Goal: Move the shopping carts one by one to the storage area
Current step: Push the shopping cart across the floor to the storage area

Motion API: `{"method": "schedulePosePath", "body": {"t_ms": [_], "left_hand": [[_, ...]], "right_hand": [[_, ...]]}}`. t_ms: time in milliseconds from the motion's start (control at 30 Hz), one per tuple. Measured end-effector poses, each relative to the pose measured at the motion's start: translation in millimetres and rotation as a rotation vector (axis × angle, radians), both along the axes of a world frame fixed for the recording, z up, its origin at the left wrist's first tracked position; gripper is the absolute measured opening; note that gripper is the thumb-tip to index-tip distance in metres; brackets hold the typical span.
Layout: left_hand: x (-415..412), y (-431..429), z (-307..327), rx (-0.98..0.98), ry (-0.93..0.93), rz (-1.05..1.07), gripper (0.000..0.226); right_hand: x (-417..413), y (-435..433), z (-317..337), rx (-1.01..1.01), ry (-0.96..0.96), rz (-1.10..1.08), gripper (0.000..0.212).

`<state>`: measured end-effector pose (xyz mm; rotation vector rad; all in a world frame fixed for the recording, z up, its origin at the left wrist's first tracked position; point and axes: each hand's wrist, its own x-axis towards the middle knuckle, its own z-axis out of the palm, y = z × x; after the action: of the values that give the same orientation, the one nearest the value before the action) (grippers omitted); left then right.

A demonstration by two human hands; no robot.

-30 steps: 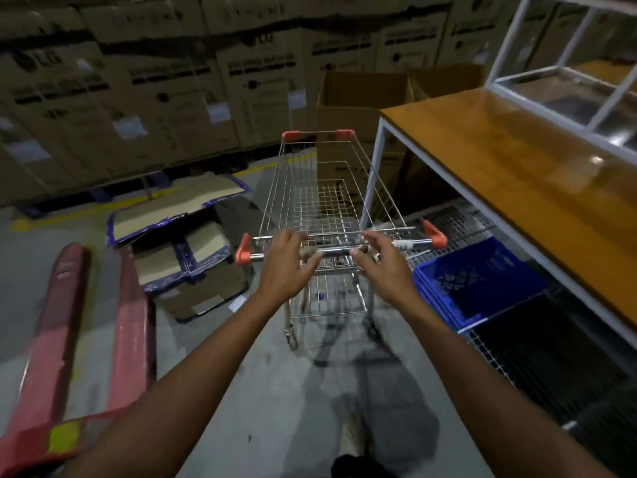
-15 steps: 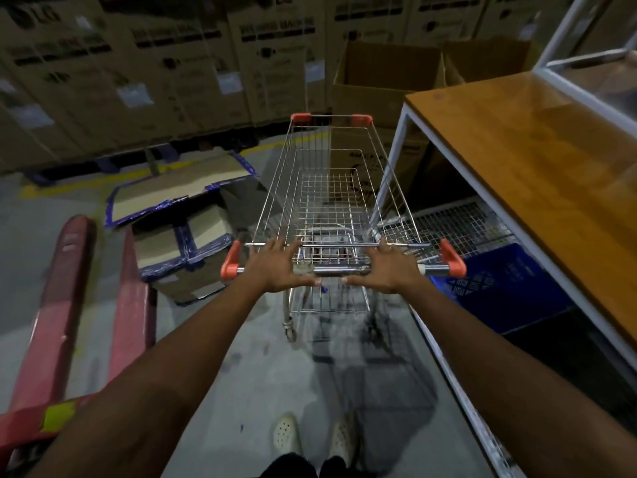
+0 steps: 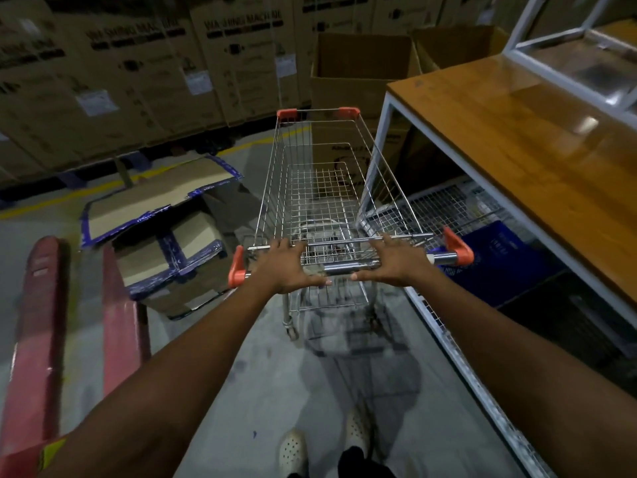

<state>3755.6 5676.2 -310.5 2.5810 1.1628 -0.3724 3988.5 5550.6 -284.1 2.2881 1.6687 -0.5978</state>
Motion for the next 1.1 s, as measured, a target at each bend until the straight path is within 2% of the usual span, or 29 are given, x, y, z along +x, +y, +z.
{"method": "schedulePosePath", "body": {"t_ms": [133, 333, 567, 633, 800, 1033, 1100], "left_hand": [[-10.6, 1.0, -0.8, -0.003, -0.003, -0.068, 0.122], [-26.8, 0.5, 0.9, 0.018, -0.012, -0.159, 0.128], [-44.3, -9.6, -0.4, 0.02, -0.036, -0.248, 0.129], [-48.1, -16.9, -0.5, 0.026, -0.04, -0.268, 0.13], [-57.6, -42.5, -0.1, 0.063, -0.044, -0.316, 0.131], [-80.2, -93.7, 6.1, 0.058, -0.048, -0.379, 0.123], [-91.0, -112.2, 7.8, 0.059, -0.052, -0.401, 0.12]], "right_hand": [[-16.8, -10.2, -0.5, 0.005, 0.016, -0.047, 0.131], [-48.2, -34.1, 0.7, 0.035, 0.036, -0.174, 0.118], [-81.6, -63.2, -1.6, 0.061, 0.045, -0.293, 0.131], [-88.9, -74.7, -2.6, 0.069, 0.051, -0.328, 0.138], [-108.4, -109.3, -0.3, 0.074, 0.044, -0.381, 0.127], [-143.7, -171.2, -0.1, 0.101, 0.042, -0.434, 0.137], [-157.6, -192.1, -1.1, 0.106, 0.033, -0.447, 0.129]]}}
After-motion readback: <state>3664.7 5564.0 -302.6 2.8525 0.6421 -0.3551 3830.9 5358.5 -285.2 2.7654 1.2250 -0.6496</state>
